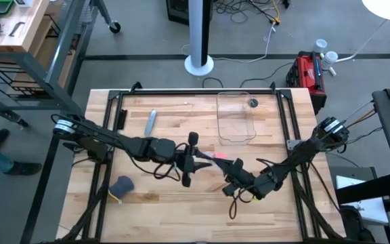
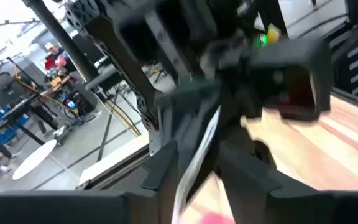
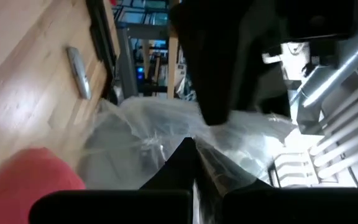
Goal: Roll bandage
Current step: Close the transparent zip bag
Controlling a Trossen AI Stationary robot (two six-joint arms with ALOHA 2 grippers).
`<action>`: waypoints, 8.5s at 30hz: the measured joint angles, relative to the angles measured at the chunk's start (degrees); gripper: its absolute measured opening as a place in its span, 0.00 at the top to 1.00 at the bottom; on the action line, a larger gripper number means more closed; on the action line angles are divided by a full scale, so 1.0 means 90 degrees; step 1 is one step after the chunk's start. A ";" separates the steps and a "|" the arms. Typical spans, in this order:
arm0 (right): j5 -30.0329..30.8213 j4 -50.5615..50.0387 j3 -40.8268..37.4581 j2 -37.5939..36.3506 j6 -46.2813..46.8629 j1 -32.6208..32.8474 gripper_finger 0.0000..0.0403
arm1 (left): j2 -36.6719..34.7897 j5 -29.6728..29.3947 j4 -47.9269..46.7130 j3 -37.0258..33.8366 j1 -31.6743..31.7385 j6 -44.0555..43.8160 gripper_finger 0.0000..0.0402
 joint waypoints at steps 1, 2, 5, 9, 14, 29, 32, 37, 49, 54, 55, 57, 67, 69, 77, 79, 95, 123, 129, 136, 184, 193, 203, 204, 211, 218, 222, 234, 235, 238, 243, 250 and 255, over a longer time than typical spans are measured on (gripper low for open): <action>0.0000 -0.0005 0.0014 0.0029 0.0077 -0.0012 1.00 | 0.0000 0.0003 0.0018 0.0021 0.0000 0.0000 0.73; 0.0013 -0.0031 0.0020 0.0052 0.0110 -0.0037 1.00 | 0.0000 0.0003 0.0047 0.0021 0.0000 0.0000 0.71; -0.0009 -0.0012 0.0110 0.0178 0.0111 -0.0085 1.00 | -0.0003 0.0010 -0.0014 0.0020 -0.0030 0.0005 0.67; -0.0037 -0.0004 0.0185 0.0252 0.0138 -0.0112 1.00 | -0.0010 0.0020 -0.0058 0.0019 -0.0041 0.0005 0.65; -0.0041 -0.0012 0.0251 0.0266 0.0361 -0.0116 1.00 | -0.0011 0.0024 -0.0138 0.0019 -0.0041 0.0005 0.70; -0.0206 -0.0046 0.0236 0.0258 0.0500 -0.0134 1.00 | -0.0017 0.0194 -0.0140 0.0019 -0.0039 0.0065 0.96; -0.0203 -0.0038 0.0236 0.0249 0.0517 -0.0138 1.00 | -0.0017 0.0192 -0.0115 0.0019 -0.0039 -0.0121 0.91; -0.0203 -0.0034 0.0236 0.0249 0.0568 -0.0141 1.00 | -0.0017 0.0211 -0.0121 0.0019 -0.0041 -0.0061 0.86; -0.0203 -0.0027 0.0236 0.0246 0.0743 -0.0141 1.00 | -0.0017 0.0218 0.0018 0.0019 -0.0044 -0.0236 0.83; -0.0201 -0.0032 0.0236 0.0246 0.0825 -0.0146 1.00 | -0.0017 0.0216 0.0072 0.0019 -0.0044 -0.0238 0.77; -0.0203 -0.0029 0.0236 0.0246 0.0825 -0.0146 1.00 | -0.0017 0.0216 0.0069 0.0019 -0.0044 -0.0238 0.76; -0.0203 -0.0030 0.0236 0.0246 0.0825 -0.0146 1.00 | -0.0017 0.0216 0.0067 0.0019 -0.0041 -0.0238 0.75; -0.0203 -0.0035 0.0236 0.0246 0.0825 -0.0146 1.00 | -0.0017 0.0314 0.0024 0.0019 -0.0024 -0.0269 0.98; -0.0206 -0.0032 0.0236 0.0246 0.0826 -0.0146 1.00 | -0.0017 0.0322 0.0072 0.0019 -0.0024 -0.0305 0.99; -0.0203 -0.0034 0.0236 0.0237 0.0828 -0.0146 1.00 | -0.0017 0.0384 0.0091 0.0019 -0.0019 -0.0452 0.91; -0.0203 -0.0034 0.0236 0.0239 0.0828 -0.0146 1.00 | -0.0017 0.0584 0.0079 0.0019 -0.0019 -0.0423 0.89; -0.0186 -0.0037 0.0236 0.0239 0.0828 -0.0146 1.00 | -0.0038 0.0668 0.0055 0.0019 -0.0022 -0.0400 0.99; -0.0157 -0.0025 0.0234 0.0212 0.1217 -0.0146 1.00 | -0.0147 0.0522 -0.0208 0.0017 -0.0024 -0.0338 0.73; -0.0157 -0.0025 0.0234 0.0212 0.1209 -0.0146 1.00 | -0.0015 0.0228 0.0015 0.0017 -0.0017 -0.0277 0.85; -0.0156 -0.0031 0.0234 0.0212 0.1209 -0.0146 1.00 | -0.0010 0.0189 0.0025 0.0017 0.0007 -0.0248 0.99; -0.1358 -0.3486 0.0421 -0.1592 0.7495 -0.0951 1.00 | -0.0778 -0.0160 -0.0727 0.0043 0.0007 -0.1290 0.69; -0.4192 -0.5383 0.0417 -0.1995 0.9874 -0.1956 1.00 | -0.0835 -0.1095 -0.1441 0.0043 0.0027 -0.1353 0.67; -0.7401 -0.5233 0.0975 -0.2003 0.9152 -0.2447 1.00 | -0.0974 -0.1222 -0.1508 0.0090 -0.0048 -0.2771 0.73; -0.7651 -0.5135 0.0977 -0.2003 0.9120 -0.2487 1.00 | -0.0974 -0.1129 -0.1529 0.0081 -0.0060 -0.3034 0.74; -0.7721 -0.4565 0.0617 -0.1971 0.8848 -0.2501 1.00 | -0.0768 -0.1180 -0.1437 0.0066 -0.0489 -0.3666 0.76; -0.7717 -0.3179 -0.0096 -0.1983 0.8976 -0.2534 1.00 | -0.0736 -0.2408 -0.1674 0.0065 -0.1002 -0.3957 0.74; -0.7883 -0.2935 -0.0201 -0.1941 0.9006 -0.2535 1.00 | -0.0738 -0.3355 -0.1883 0.0065 -0.1197 -0.3949 0.75; -0.8050 -0.2864 -0.0218 -0.1942 0.9007 -0.2530 1.00 | -0.0699 -0.3628 -0.1986 0.0046 -0.1258 -0.4141 0.72; -0.8050 -0.2866 -0.0221 -0.1942 0.8992 -0.2530 1.00 | -0.0699 -0.3627 -0.1996 0.0046 -0.1258 -0.4225 0.71; -0.8053 -0.2866 -0.0221 -0.1942 0.8988 -0.2530 1.00 | -0.0699 -0.3611 -0.2013 0.0046 -0.1263 -0.4497 0.69; -0.8053 -0.2887 -0.0221 -0.1944 0.8990 -0.2530 1.00 | -0.0699 -0.3099 -0.2101 0.0031 -0.1277 -0.4542 0.68; -0.8051 -0.2954 -0.0223 -0.1942 0.8990 -0.2528 1.00 | -0.0699 -0.3121 -0.2056 0.0031 -0.1426 -0.3853 0.97; -0.8048 -0.3019 -0.0223 -0.1942 0.8990 -0.2528 1.00 | -0.0699 -0.3124 -0.2050 0.0031 -0.1418 -0.4228 0.92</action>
